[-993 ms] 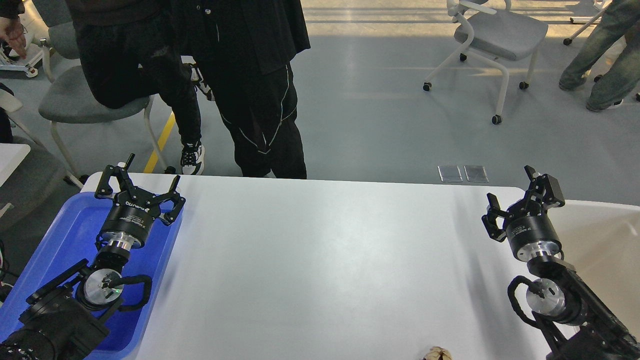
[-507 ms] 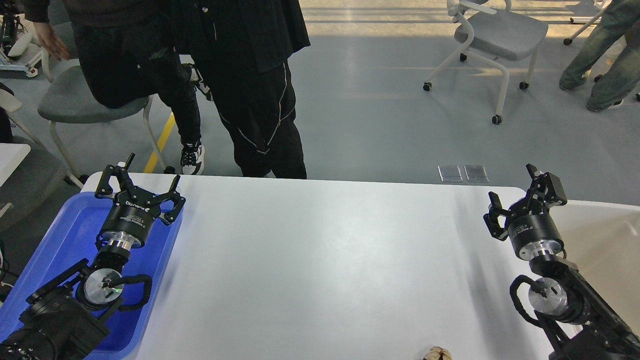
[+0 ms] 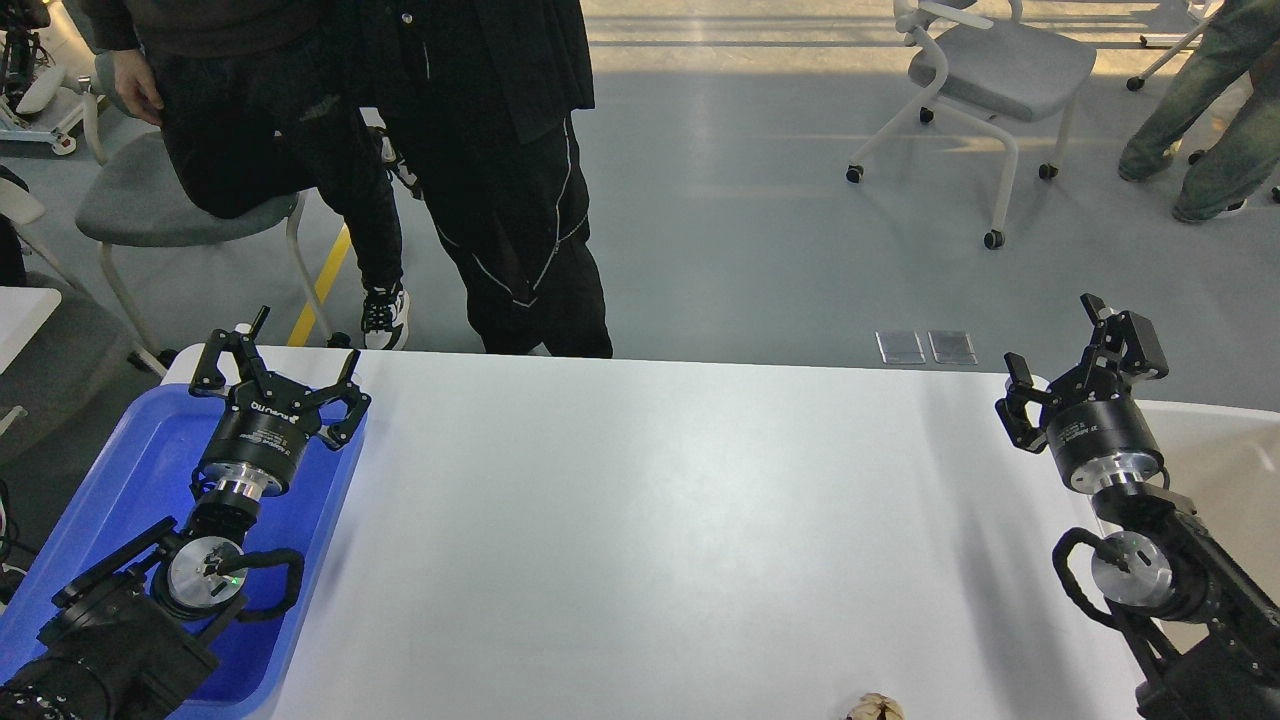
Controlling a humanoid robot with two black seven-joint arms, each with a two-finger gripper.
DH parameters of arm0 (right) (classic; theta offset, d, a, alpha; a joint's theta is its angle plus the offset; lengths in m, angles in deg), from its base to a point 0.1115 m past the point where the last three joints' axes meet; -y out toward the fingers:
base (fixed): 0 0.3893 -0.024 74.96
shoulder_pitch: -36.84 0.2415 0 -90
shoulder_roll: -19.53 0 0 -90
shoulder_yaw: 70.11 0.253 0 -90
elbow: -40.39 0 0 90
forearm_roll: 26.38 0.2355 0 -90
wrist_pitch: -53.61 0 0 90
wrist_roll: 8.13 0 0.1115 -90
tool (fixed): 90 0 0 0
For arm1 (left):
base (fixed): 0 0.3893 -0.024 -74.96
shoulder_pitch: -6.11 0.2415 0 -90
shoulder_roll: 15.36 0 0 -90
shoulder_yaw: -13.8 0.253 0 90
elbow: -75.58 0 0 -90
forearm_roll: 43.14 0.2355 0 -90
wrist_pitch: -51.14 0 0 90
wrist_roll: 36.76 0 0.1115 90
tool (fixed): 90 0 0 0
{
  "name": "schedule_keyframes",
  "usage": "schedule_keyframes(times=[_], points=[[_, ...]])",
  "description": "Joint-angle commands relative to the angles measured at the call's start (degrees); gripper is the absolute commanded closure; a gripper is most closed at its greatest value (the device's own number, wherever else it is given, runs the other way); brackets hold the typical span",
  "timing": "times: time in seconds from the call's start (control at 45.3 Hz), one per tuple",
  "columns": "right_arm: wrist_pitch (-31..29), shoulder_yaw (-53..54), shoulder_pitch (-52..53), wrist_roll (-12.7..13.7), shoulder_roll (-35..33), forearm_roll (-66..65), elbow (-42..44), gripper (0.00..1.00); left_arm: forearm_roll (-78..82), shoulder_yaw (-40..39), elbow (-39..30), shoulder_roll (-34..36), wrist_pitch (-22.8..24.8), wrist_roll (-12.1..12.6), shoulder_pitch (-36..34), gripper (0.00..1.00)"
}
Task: Tidy desktop
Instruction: 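Raise the right gripper and open it above the table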
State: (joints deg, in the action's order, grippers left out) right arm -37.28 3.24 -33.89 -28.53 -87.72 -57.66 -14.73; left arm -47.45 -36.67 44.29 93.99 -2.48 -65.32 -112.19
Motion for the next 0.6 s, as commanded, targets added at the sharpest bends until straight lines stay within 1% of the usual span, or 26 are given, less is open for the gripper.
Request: schedule_keyframes(times=[0.0,0.066,0.132,0.309,0.574], points=[[-0.08,-0.40,1.20,1.94,-1.21,0.08,-0.60,0.00,0.00,0.02,0.00,-0.01,0.00,0.00,0.00,0.00],[0.01,-0.58,1.55,3.35,-1.38,0.61,-2.18,0.00,0.00,0.02,0.00,-0.01,0.00,0.00,0.00,0.00],[0.19,-0.75,1.64,4.05,-2.17,2.10,-3.15,0.00,0.00,0.02,0.00,-0.01,0.00,0.00,0.00,0.00],[0.01,-2.86,1.82,3.79,-5.69,3.69,-3.24,0.00,0.00,0.02,0.00,0.07,0.00,0.00,0.00,0.00],[0.10,-3.13,1.91,3.70,-5.96,3.78,-3.33,0.00,0.00,0.02,0.00,-0.01,0.00,0.00,0.00,0.00]])
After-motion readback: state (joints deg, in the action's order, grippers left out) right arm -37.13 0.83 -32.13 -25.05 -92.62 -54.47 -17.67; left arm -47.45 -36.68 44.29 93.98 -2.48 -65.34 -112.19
